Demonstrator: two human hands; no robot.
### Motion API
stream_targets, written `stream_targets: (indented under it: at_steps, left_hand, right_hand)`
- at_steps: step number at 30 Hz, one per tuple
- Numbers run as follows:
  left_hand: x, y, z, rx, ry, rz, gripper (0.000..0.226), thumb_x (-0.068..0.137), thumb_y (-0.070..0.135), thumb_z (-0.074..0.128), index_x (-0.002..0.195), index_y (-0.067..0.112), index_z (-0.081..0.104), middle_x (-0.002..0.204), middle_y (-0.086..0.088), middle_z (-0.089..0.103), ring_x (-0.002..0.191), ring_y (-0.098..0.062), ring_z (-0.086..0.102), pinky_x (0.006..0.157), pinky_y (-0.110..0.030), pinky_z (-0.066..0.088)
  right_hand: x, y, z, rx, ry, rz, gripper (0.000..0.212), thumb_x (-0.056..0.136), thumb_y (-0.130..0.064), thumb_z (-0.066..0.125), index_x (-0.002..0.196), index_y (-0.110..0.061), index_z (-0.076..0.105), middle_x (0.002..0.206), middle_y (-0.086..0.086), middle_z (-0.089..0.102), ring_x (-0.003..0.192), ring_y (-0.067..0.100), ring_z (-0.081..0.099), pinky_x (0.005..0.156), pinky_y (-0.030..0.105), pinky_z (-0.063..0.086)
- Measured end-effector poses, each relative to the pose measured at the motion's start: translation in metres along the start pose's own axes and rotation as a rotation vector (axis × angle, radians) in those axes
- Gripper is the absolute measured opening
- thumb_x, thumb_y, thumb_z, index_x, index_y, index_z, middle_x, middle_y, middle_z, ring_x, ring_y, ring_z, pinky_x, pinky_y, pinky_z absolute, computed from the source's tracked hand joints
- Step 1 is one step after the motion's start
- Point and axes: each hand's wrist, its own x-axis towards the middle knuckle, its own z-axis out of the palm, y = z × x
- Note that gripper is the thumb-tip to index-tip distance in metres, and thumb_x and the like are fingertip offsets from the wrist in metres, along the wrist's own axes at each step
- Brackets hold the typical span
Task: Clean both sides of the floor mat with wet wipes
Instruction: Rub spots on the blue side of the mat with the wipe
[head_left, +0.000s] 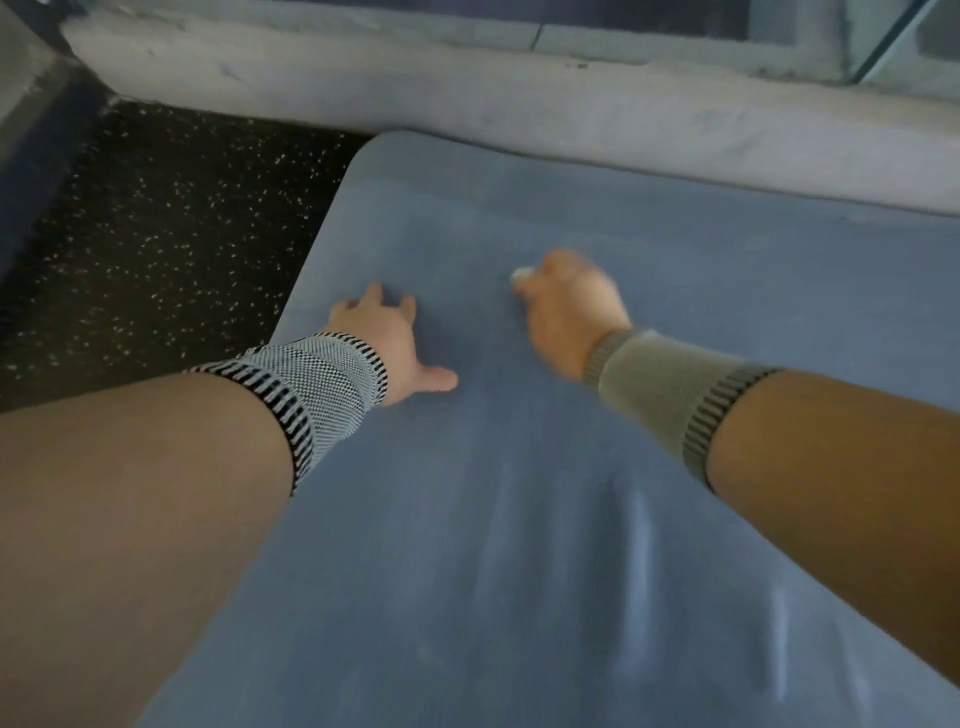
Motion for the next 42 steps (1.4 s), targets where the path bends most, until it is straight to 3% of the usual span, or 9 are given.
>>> stream_targets:
  at_steps: [3,9,15,18,21,30,33,37,42]
  left_hand:
    - [0.001,-0.004,-0.002,0.011,-0.044,0.031,0.113,0.075,0.072,0.061,0.155,0.023,-0.001,0.161,-0.009,-0.003,0.147,-0.033,0.010,0.116,-0.040,0.022]
    - [0.003,-0.011,0.008,-0.076,-0.020,0.033,0.114,0.071,0.071,0.065,0.154,0.031,-0.002,0.162,-0.002,-0.007,0.147,-0.033,0.003,0.117,-0.044,0.019]
    - [0.005,-0.013,0.012,-0.141,-0.029,0.026,0.114,0.072,0.068,0.068,0.154,0.033,-0.003,0.161,0.002,-0.012,0.147,-0.030,-0.004,0.116,-0.049,0.027]
    - [0.006,-0.013,0.013,-0.161,-0.018,0.025,0.113,0.072,0.068,0.068,0.154,0.033,-0.002,0.161,0.003,-0.011,0.147,-0.030,-0.004,0.115,-0.049,0.027]
    - [0.006,-0.013,0.013,-0.169,-0.011,0.022,0.113,0.071,0.067,0.069,0.154,0.034,-0.001,0.161,0.004,-0.010,0.147,-0.029,-0.004,0.113,-0.048,0.029]
    - [0.004,-0.011,0.011,-0.179,-0.036,0.011,0.114,0.072,0.064,0.071,0.153,0.034,-0.003,0.160,0.003,-0.012,0.147,-0.030,-0.006,0.111,-0.048,0.032]
    - [0.003,-0.012,0.010,-0.196,-0.039,0.013,0.113,0.073,0.064,0.071,0.154,0.033,-0.003,0.160,0.002,-0.013,0.147,-0.030,-0.005,0.113,-0.048,0.031]
    - [0.003,-0.011,0.011,-0.192,-0.037,0.016,0.112,0.073,0.063,0.070,0.153,0.033,-0.002,0.160,0.003,-0.013,0.147,-0.030,-0.006,0.112,-0.047,0.030]
    - [0.005,-0.010,0.011,-0.193,-0.046,0.019,0.115,0.072,0.064,0.071,0.153,0.034,-0.004,0.160,0.002,-0.014,0.146,-0.031,-0.007,0.113,-0.049,0.031]
  right_hand:
    - [0.002,-0.007,-0.005,-0.004,-0.080,-0.265,0.027,0.097,-0.018,0.045,0.114,-0.011,0.064,0.108,0.015,0.056,0.096,0.032,0.056,0.071,0.030,0.036]
    - [0.076,0.019,-0.017,-0.089,0.031,0.247,0.027,0.094,-0.012,0.046,0.113,-0.008,0.064,0.116,0.018,0.058,0.104,0.035,0.057,0.075,0.034,0.043]
    - [0.039,-0.010,-0.014,0.001,-0.068,-0.249,0.029,0.093,-0.014,0.047,0.113,-0.015,0.068,0.109,0.014,0.058,0.102,0.032,0.055,0.085,0.036,0.042]
    - [0.106,0.008,-0.031,-0.092,0.124,0.038,0.030,0.096,-0.018,0.044,0.116,-0.011,0.065,0.117,0.017,0.058,0.106,0.036,0.055,0.085,0.036,0.043]
    - [0.146,0.016,-0.030,-0.102,0.039,0.194,0.029,0.095,-0.015,0.047,0.118,-0.010,0.063,0.116,0.015,0.061,0.105,0.033,0.058,0.078,0.034,0.046]
    - [0.089,-0.012,-0.022,-0.067,-0.130,-0.320,0.030,0.095,-0.019,0.047,0.116,-0.020,0.068,0.110,0.016,0.063,0.103,0.036,0.058,0.084,0.035,0.041]
    - [0.131,0.002,-0.032,-0.163,0.050,-0.074,0.031,0.097,-0.020,0.044,0.119,-0.015,0.065,0.116,0.020,0.057,0.105,0.039,0.056,0.083,0.037,0.043]
    - [0.148,0.001,-0.026,-0.072,-0.051,0.180,0.032,0.094,-0.008,0.049,0.121,-0.017,0.064,0.123,0.012,0.060,0.110,0.031,0.058,0.088,0.032,0.047]
    - [0.073,-0.046,0.001,0.018,-0.143,-0.295,0.033,0.095,-0.017,0.046,0.121,-0.024,0.064,0.120,0.011,0.058,0.109,0.032,0.056,0.093,0.033,0.041]
